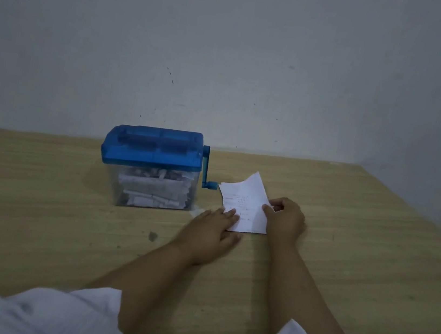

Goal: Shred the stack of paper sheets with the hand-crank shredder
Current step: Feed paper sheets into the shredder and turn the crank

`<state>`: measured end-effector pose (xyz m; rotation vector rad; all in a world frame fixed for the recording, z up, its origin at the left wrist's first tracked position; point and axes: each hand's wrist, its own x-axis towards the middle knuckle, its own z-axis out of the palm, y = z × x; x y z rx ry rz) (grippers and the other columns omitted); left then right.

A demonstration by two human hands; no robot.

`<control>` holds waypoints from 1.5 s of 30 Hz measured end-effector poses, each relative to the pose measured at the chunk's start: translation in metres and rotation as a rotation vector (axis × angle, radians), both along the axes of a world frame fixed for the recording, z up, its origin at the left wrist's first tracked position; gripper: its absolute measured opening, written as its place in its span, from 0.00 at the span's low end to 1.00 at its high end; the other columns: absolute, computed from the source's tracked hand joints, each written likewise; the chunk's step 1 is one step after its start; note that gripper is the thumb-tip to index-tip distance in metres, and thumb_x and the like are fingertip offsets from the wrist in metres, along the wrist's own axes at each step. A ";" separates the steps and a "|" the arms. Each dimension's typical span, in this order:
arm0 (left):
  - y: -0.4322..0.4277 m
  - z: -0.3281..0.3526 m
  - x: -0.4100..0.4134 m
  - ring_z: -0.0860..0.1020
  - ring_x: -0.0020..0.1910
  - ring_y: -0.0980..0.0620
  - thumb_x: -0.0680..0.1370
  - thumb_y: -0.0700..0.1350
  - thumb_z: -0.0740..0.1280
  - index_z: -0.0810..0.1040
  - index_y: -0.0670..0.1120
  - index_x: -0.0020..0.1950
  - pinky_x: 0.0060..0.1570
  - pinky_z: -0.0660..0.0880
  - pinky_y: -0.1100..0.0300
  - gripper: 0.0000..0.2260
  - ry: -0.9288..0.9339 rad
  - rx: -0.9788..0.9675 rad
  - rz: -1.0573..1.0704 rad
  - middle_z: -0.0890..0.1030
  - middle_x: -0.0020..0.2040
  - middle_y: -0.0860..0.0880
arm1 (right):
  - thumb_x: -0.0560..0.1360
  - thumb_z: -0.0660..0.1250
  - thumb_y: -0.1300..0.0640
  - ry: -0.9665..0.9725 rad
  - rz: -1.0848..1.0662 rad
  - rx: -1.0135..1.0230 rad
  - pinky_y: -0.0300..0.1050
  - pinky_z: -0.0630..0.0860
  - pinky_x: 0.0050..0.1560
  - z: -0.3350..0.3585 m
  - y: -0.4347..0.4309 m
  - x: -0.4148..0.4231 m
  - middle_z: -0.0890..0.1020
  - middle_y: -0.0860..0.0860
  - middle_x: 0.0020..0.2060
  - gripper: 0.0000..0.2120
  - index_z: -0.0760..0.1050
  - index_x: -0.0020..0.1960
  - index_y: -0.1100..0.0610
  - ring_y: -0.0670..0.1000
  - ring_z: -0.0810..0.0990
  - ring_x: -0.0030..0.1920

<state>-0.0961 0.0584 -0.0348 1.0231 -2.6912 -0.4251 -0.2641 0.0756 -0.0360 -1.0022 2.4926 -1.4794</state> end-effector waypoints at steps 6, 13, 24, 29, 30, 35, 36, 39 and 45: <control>0.004 0.003 -0.001 0.51 0.76 0.54 0.82 0.56 0.51 0.53 0.49 0.77 0.72 0.48 0.61 0.26 -0.039 0.020 0.008 0.53 0.78 0.51 | 0.75 0.67 0.55 0.102 -0.113 0.141 0.47 0.60 0.57 0.004 0.001 0.000 0.82 0.52 0.48 0.07 0.81 0.47 0.57 0.54 0.74 0.56; 0.004 0.002 -0.001 0.52 0.76 0.53 0.82 0.55 0.51 0.53 0.46 0.77 0.72 0.49 0.62 0.26 -0.022 0.054 0.017 0.53 0.78 0.49 | 0.78 0.63 0.54 0.129 -0.098 0.141 0.48 0.57 0.58 0.001 0.005 0.001 0.76 0.50 0.57 0.10 0.81 0.53 0.55 0.54 0.68 0.60; 0.008 0.002 0.004 0.56 0.75 0.55 0.82 0.52 0.57 0.58 0.49 0.76 0.72 0.53 0.61 0.23 0.265 -0.025 0.078 0.60 0.76 0.51 | 0.77 0.64 0.54 -0.040 -0.121 -0.071 0.49 0.60 0.59 0.011 0.014 0.005 0.77 0.53 0.57 0.10 0.79 0.51 0.60 0.56 0.72 0.60; 0.010 0.003 0.015 0.63 0.68 0.60 0.81 0.47 0.60 0.61 0.48 0.75 0.66 0.59 0.69 0.22 0.570 -0.037 0.077 0.67 0.71 0.50 | 0.77 0.64 0.57 -0.267 -0.036 -0.254 0.47 0.66 0.47 0.028 0.016 0.009 0.75 0.57 0.40 0.12 0.76 0.40 0.64 0.56 0.73 0.44; 0.012 0.006 0.017 0.64 0.67 0.60 0.81 0.46 0.60 0.61 0.49 0.74 0.65 0.60 0.69 0.22 0.617 -0.024 0.071 0.68 0.70 0.51 | 0.77 0.63 0.59 -0.332 -0.002 -0.324 0.45 0.65 0.42 0.035 0.017 0.011 0.73 0.57 0.36 0.13 0.74 0.37 0.66 0.54 0.71 0.40; 0.013 0.039 0.026 0.75 0.51 0.56 0.80 0.50 0.60 0.57 0.58 0.74 0.50 0.73 0.66 0.23 0.675 0.105 0.012 0.72 0.58 0.53 | 0.78 0.61 0.60 -0.587 0.095 -0.531 0.41 0.64 0.33 0.083 0.023 0.034 0.70 0.52 0.34 0.08 0.72 0.41 0.61 0.49 0.67 0.35; 0.012 0.049 0.029 0.75 0.53 0.56 0.80 0.52 0.59 0.56 0.58 0.75 0.51 0.73 0.66 0.24 0.684 0.153 0.006 0.72 0.59 0.55 | 0.78 0.61 0.60 -0.618 0.116 -0.553 0.40 0.64 0.33 0.092 0.022 0.041 0.70 0.51 0.34 0.08 0.71 0.41 0.60 0.49 0.67 0.35; 0.006 0.080 0.045 0.73 0.58 0.57 0.80 0.51 0.60 0.56 0.56 0.76 0.56 0.72 0.66 0.25 0.754 0.302 0.008 0.72 0.61 0.57 | 0.79 0.61 0.60 -0.640 0.197 -0.559 0.40 0.66 0.34 0.116 0.015 0.064 0.73 0.51 0.36 0.06 0.73 0.44 0.59 0.49 0.69 0.36; -0.030 0.124 0.089 0.76 0.52 0.51 0.78 0.38 0.66 0.79 0.46 0.52 0.52 0.76 0.61 0.06 0.943 0.356 0.157 0.78 0.47 0.49 | 0.79 0.61 0.58 -0.509 0.337 -0.414 0.42 0.70 0.37 0.137 -0.017 0.104 0.78 0.58 0.47 0.07 0.74 0.47 0.61 0.53 0.73 0.43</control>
